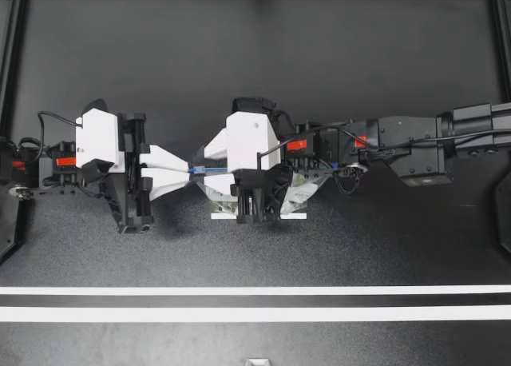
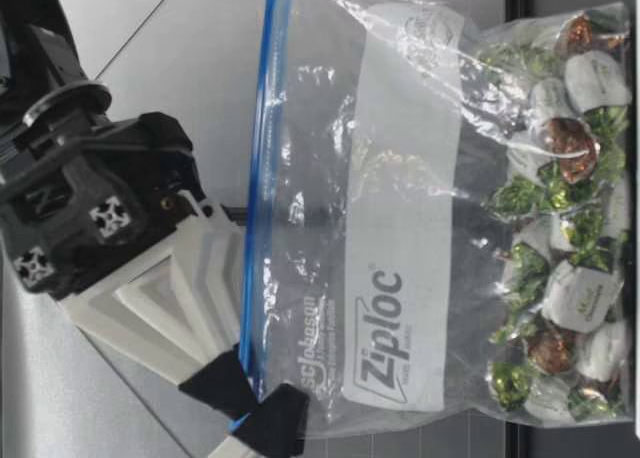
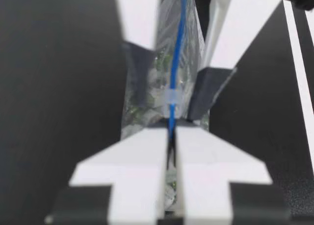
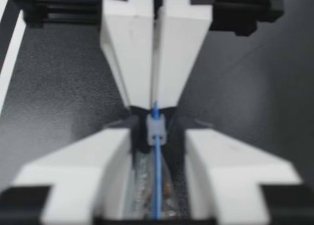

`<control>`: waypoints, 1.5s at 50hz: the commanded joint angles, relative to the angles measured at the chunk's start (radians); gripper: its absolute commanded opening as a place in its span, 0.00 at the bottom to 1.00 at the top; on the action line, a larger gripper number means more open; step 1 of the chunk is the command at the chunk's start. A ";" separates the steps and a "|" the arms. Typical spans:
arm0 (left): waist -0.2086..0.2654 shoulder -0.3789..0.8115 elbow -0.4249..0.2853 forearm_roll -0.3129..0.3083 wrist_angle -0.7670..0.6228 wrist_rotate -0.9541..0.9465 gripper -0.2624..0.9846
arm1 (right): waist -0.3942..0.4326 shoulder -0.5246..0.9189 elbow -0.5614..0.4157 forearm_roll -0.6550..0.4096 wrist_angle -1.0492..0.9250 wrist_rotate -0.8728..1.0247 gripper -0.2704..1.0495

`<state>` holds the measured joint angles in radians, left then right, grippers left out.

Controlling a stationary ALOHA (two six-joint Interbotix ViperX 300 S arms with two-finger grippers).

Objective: Slide open the ziploc bag.

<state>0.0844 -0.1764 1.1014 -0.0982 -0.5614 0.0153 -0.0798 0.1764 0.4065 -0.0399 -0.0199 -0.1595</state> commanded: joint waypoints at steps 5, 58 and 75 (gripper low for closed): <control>0.000 -0.008 -0.006 -0.002 -0.003 0.002 0.06 | 0.012 -0.031 -0.025 0.002 0.025 0.003 0.23; 0.000 -0.008 0.023 0.000 -0.008 0.020 0.06 | -0.028 -0.293 0.110 -0.078 0.681 0.005 0.09; 0.005 -0.008 0.021 0.000 -0.009 0.020 0.06 | -0.035 -0.385 0.199 -0.080 0.687 0.021 0.09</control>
<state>0.0844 -0.1749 1.1305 -0.0982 -0.5645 0.0337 -0.1028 -0.1718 0.6059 -0.1181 0.6627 -0.1396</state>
